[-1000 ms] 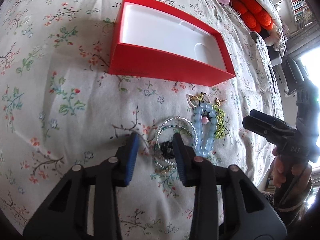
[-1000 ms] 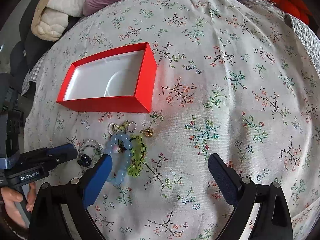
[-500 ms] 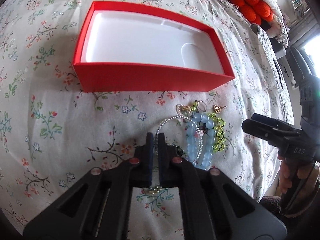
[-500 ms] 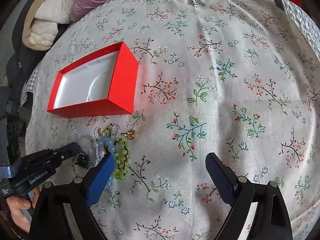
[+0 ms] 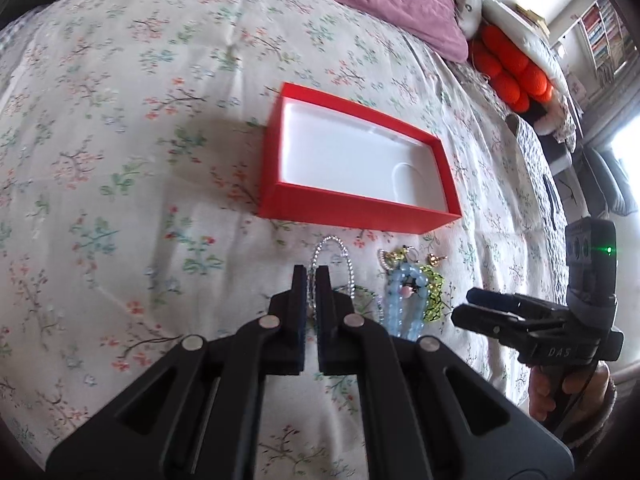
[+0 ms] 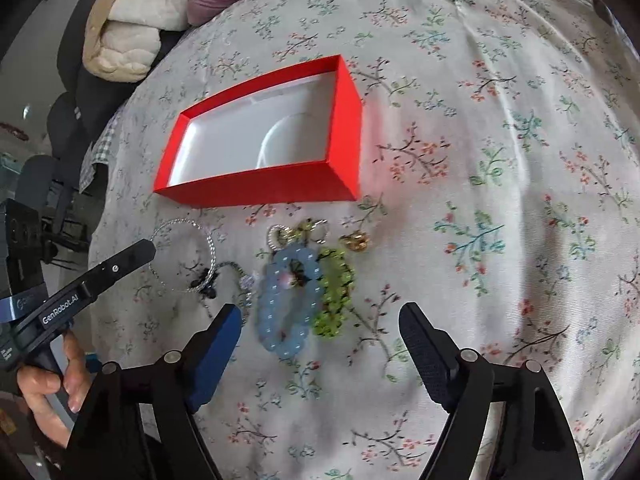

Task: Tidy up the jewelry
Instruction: 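Lift the silver bracelet with the left tool while the right tool grasps the green-beaded bracelet, then lower both bracelets into the red box and open both tools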

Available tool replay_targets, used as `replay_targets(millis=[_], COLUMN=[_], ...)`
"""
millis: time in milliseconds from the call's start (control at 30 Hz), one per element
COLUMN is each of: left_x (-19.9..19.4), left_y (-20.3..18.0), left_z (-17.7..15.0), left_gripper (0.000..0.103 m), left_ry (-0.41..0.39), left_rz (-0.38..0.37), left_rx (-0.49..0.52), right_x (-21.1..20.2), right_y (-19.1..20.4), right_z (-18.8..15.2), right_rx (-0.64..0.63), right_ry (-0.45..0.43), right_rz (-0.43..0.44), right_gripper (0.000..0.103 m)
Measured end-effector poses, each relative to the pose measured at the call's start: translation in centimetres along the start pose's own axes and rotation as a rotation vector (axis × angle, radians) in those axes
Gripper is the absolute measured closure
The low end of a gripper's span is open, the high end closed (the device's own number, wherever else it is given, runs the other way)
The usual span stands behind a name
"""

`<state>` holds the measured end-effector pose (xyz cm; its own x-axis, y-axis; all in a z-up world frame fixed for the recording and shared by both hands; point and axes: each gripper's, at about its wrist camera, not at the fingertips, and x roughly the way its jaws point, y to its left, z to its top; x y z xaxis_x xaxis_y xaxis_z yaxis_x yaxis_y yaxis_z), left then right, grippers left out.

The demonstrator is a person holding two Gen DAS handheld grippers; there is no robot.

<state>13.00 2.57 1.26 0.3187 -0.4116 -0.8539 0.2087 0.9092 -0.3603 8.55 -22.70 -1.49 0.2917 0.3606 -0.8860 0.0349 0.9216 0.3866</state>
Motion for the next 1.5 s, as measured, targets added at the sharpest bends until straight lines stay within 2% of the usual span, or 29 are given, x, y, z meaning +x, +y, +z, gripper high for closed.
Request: replay_targets(millis=[67,100,167,233,267,333,400,500,567,633,933,1267,1500], left_x=[-0.7,-1.1,-1.5,-1.8,-1.8,-1.6,-1.3,-1.0,-0.8,-0.6,-0.9,-2.6,-4.1], left_y=[0.8,1.4,2.3,3.3,3.7,4.4,5.0,5.4,5.6,5.8,5.4,4.4,3.5], left_z=[-0.2,-0.4,-0.8,-1.3,-1.6,-2.2,-2.6,-3.2,-3.4,-3.5,-3.0,-2.3,-1.7], left_gripper=[0.098,0.098,0.098,0.098,0.098,0.098,0.098,0.098,0.098,0.098,0.098,0.098,0.098], left_ry=[-0.012,-0.018,-0.021,-0.01,-0.002,0.016,0.034,0.05,0.059,0.065,0.05,-0.005,-0.06], left_rz=[0.019,0.034,0.061,0.072,0.076,0.088,0.09,0.094,0.098,0.106,0.1,0.086,0.081], left_rx=[-0.009,-0.014,-0.02,-0.03,-0.036,-0.043,-0.05,-0.054,-0.055,-0.05,-0.046,-0.052,-0.061], right_x=[0.4,0.6,1.2,1.7,2.1,3.0,4.1,5.7,7.0,8.1,8.1,4.6,1.9], right_y=[1.0,1.6,3.2,4.7,5.2,6.2,7.0,7.8,8.0,8.3,9.8,11.4,11.4], right_z=[-0.3,-0.4,-0.4,-0.2,0.0,0.4,0.7,0.7,0.7,0.6,0.1,-0.4,-0.2], right_rx=[-0.015,-0.028,-0.066,-0.122,-0.145,-0.185,-0.229,-0.27,-0.297,-0.322,-0.375,-0.408,-0.379], right_ry=[0.016,0.02,0.019,0.014,0.012,0.013,0.026,0.051,0.071,0.075,0.043,-0.043,-0.107], right_rz=[0.028,0.035,0.05,0.063,0.063,0.05,0.04,0.016,-0.037,-0.084,-0.133,-0.081,-0.057], right_gripper=[0.026,0.033,0.039,0.052,0.055,0.067,0.074,0.077,0.081,0.091,0.099,0.099,0.099])
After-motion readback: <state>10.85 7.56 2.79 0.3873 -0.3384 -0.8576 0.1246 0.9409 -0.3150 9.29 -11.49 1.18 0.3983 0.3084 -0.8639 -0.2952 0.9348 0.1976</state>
